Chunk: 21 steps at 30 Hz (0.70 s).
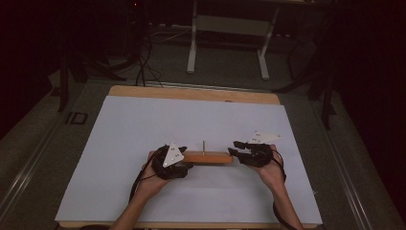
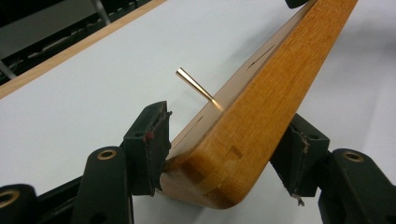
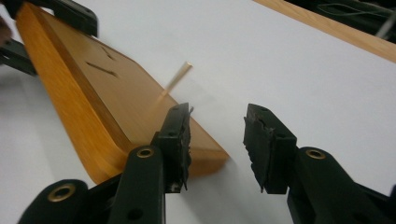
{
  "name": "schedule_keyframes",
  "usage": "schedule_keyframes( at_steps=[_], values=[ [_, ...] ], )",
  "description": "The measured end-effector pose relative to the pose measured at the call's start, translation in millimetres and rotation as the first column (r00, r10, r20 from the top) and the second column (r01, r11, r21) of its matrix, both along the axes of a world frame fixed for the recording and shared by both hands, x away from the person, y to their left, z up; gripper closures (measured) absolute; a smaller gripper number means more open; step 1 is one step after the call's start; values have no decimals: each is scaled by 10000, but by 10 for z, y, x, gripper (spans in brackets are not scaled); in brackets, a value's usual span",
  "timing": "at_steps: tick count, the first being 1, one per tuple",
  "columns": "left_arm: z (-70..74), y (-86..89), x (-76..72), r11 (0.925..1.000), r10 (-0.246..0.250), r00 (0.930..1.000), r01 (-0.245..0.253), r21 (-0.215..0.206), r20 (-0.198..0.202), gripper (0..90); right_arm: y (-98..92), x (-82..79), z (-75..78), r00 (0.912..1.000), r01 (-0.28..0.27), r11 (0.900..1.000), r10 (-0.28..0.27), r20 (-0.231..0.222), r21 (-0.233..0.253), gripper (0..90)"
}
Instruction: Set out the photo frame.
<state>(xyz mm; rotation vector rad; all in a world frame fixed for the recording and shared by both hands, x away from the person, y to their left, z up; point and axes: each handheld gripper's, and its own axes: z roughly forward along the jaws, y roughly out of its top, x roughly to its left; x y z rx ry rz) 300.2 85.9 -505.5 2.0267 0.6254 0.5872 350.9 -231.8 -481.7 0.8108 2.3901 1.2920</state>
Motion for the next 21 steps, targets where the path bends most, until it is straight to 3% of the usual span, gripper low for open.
schedule_keyframes(
  at_steps=[6,11,14,19,21],
  values=[
    [13,20,41,9995,73,9999,-76,-302,-108,430,-98,-33,-133,9997,-122,9965,103,-226,-831,593],
    [20,32,67,9991,88,9998,-95,-407,-174,438,-89,-70,-220,9948,-937,9851,868,-538,-1441,616],
    [22,39,76,9988,65,9997,-76,-479,-224,439,-20,-80,-216,9911,-1307,9820,1261,-420,-1363,560],
    [24,47,91,9984,47,9997,-61,-556,-257,442,69,-58,-189,9899,-1414,9836,1410,-117,-1121,495],
    [32,56,111,9983,19,9995,-38,-586,-324,444,138,-10,-171,9888,-1479,9862,1490,98,-744,456]
  ],
)
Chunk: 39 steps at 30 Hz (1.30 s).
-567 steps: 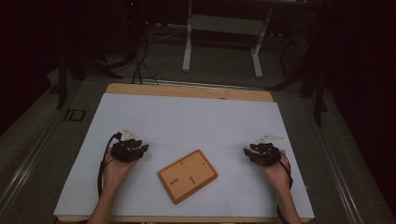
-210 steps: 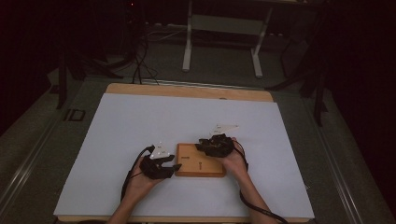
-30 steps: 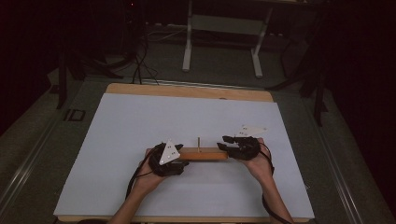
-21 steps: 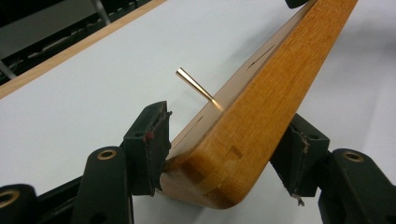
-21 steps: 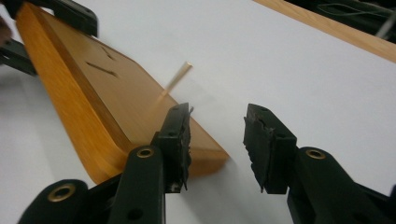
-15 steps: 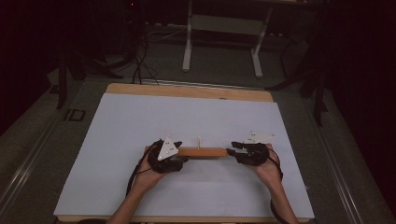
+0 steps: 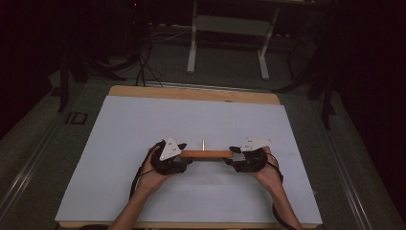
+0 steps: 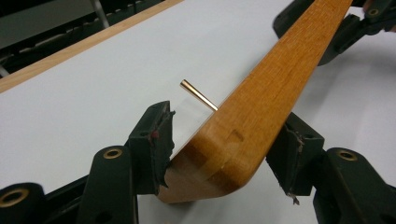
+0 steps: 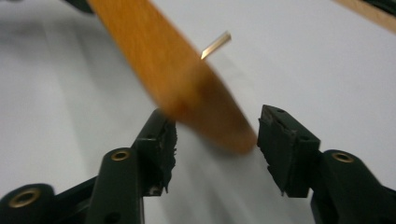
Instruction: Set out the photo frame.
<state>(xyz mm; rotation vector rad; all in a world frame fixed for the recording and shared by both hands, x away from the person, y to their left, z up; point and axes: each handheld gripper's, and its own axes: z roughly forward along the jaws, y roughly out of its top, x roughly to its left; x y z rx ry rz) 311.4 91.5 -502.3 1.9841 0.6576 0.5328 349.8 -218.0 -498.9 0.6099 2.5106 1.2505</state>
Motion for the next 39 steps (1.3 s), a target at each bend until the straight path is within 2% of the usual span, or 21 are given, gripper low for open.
schedule_keyframes(
  at_steps=[7,12,24,32,39],
  values=[
    [-12,34,57,9998,173,9997,-176,-124,-190,453,62,118,-71,9998,-28,9979,42,-218,653,456],
    [-48,77,118,9988,416,9980,-427,-235,-474,475,83,155,-94,9998,-18,9972,34,-211,751,479],
    [-156,91,241,9993,360,9948,-371,-101,-950,489,94,213,-133,9997,-86,9951,110,-237,981,502],
    [-153,69,230,9991,320,9971,-299,306,-698,489,74,211,-135,9991,-349,9951,368,-196,930,524],
    [-154,28,204,9944,475,9987,-456,956,-176,498,97,177,-130,9989,-445,9969,435,164,646,546]
  ],
)
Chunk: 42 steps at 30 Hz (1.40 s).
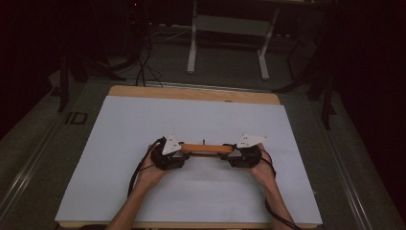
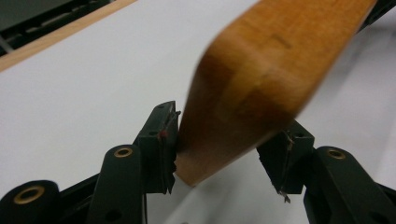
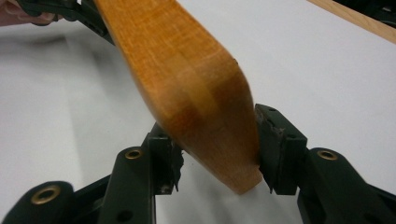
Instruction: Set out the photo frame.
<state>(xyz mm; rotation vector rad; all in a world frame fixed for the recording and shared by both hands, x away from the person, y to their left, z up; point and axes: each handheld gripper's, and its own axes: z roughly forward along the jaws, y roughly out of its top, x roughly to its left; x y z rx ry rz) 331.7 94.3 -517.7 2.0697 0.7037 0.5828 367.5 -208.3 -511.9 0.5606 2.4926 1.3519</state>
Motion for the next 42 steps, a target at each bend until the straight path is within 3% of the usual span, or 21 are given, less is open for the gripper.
schedule_keyframes(
  at_steps=[7,12,17,20,27,42],
  values=[
    [10,23,-7,9999,-13,10000,13,116,62,503,32,-16,13,9998,-136,9999,136,119,-65,576],
    [54,37,-37,9986,-341,9991,332,405,236,523,47,-32,31,9992,-339,9990,345,183,-302,588],
    [94,57,-49,9980,-503,9984,493,400,251,532,47,-43,41,9991,-392,9989,396,158,-276,588],
    [113,76,-53,9981,-557,9982,552,269,203,533,49,-50,52,9992,-370,9990,374,151,-254,587],
    [163,127,-60,9973,-708,9975,708,-206,39,538,19,-88,158,9988,-462,9983,456,171,364,587],
    [228,172,-70,9959,-792,9966,782,-466,-217,540,14,-120,237,9987,-505,9955,504,40,807,587]
  ],
)
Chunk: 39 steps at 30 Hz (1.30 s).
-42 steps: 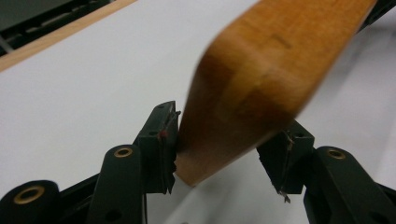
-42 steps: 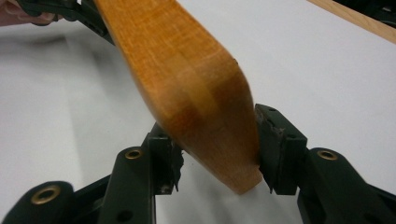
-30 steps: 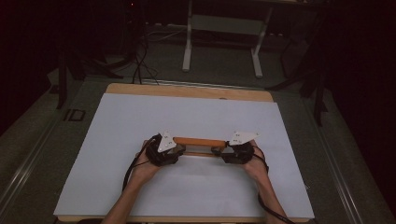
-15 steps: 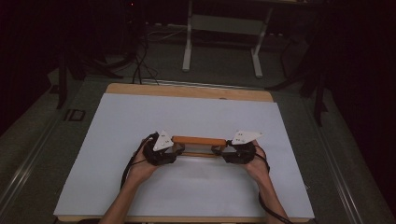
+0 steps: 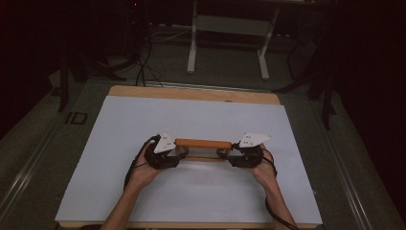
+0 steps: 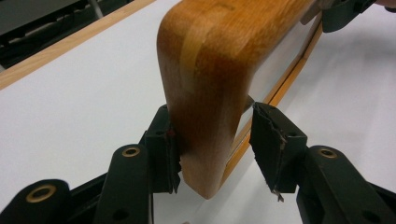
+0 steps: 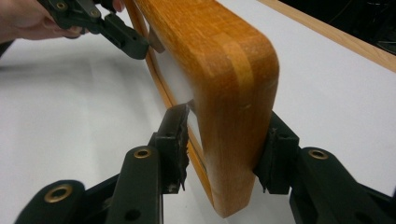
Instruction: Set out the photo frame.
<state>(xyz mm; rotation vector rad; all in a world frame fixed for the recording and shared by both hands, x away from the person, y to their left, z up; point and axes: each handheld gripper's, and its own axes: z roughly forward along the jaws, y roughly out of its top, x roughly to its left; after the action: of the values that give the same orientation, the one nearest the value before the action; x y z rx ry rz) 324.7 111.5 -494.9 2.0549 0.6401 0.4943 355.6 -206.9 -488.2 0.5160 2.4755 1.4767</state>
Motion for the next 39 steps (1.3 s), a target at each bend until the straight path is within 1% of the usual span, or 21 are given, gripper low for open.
schedule_keyframes(
  at_steps=[10,13,16,20,25,32,35,39],
  values=[
    [30,33,-7,9998,-46,9995,40,-206,-305,541,2,-15,30,10000,-29,9998,30,-58,212,588],
    [39,58,-7,9992,-128,9988,109,-389,-477,544,-5,-15,44,9998,-68,9990,75,-159,436,589],
    [44,63,-14,9992,-123,9985,101,-397,-538,546,1,-20,49,9997,-74,9990,84,-230,446,590],
    [40,82,-12,9989,-176,9969,142,-454,-766,548,5,-16,32,9991,-78,9987,99,-419,500,590],
    [25,115,-5,9982,-229,9935,165,-580,-1111,551,27,-18,19,9981,-65,9989,93,-617,463,591],
    [9,150,-4,9963,-342,9892,224,-830,-1429,558,39,-14,1,9954,-50,9985,101,-952,538,591],
    [-7,164,2,9945,-405,9857,238,-1023,-1637,562,36,-9,-21,9932,-25,9980,98,-1158,632,592],
    [-34,179,14,9933,-428,9806,213,-1134,-1914,562,39,-2,-48,9893,33,9979,62,-1458,647,592]
  ],
)
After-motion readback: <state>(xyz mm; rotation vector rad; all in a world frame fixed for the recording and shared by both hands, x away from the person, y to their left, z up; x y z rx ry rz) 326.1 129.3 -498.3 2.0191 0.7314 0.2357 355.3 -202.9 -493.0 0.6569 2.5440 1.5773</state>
